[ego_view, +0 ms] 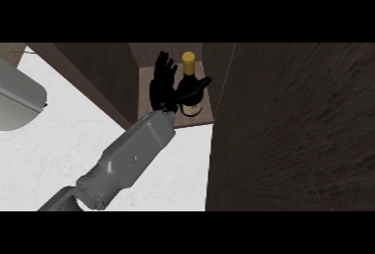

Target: Pick up the wine, place it into the cabinet and close the cabinet

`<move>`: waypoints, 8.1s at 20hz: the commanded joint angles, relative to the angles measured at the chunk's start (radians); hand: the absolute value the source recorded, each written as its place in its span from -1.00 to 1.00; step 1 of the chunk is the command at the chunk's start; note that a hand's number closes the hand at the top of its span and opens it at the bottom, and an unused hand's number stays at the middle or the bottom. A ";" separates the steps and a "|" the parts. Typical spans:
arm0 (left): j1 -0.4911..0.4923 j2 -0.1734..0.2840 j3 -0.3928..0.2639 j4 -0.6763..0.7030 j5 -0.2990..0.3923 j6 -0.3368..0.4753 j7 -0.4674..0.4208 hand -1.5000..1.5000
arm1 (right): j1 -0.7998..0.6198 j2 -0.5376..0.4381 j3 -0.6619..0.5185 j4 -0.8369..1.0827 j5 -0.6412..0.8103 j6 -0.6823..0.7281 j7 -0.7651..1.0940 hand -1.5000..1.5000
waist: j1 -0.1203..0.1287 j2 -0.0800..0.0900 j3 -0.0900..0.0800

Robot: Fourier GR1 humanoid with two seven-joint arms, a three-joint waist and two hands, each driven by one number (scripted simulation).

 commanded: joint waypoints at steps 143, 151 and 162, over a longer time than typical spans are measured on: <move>1.509 1.173 0.555 -1.203 -0.219 -0.912 -0.064 -1.00 | -1.032 0.022 0.380 1.073 -0.481 0.096 0.161 1.00 | 0.200 -0.025 0.000; 1.511 1.088 0.599 -1.125 -0.293 -1.001 -0.051 -1.00 | -1.117 0.030 0.341 1.342 -0.601 0.224 0.082 1.00 | 0.190 -0.028 -0.001; 1.526 1.047 0.674 -1.180 -0.317 -0.972 0.030 -1.00 | -1.147 0.028 0.238 1.603 -0.621 0.374 -0.074 1.00 | 0.181 -0.028 0.001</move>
